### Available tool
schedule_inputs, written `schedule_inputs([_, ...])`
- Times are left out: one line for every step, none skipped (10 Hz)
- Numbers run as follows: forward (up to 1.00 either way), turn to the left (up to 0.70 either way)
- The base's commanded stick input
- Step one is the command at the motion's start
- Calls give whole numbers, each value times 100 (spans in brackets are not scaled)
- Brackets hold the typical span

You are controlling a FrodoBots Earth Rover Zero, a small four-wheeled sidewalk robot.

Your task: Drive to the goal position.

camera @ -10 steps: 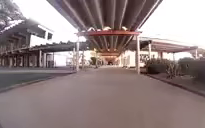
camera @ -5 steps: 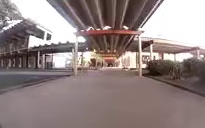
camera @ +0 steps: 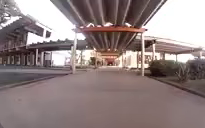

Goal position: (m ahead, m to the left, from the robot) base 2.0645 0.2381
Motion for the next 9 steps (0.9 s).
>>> schedule_inputs([70, 0])
schedule_inputs([70, 0])
schedule_inputs([70, 0])
schedule_inputs([70, 0])
schedule_inputs([70, 0])
schedule_inputs([70, 0])
schedule_inputs([70, 0])
schedule_inputs([70, 0])
schedule_inputs([70, 0])
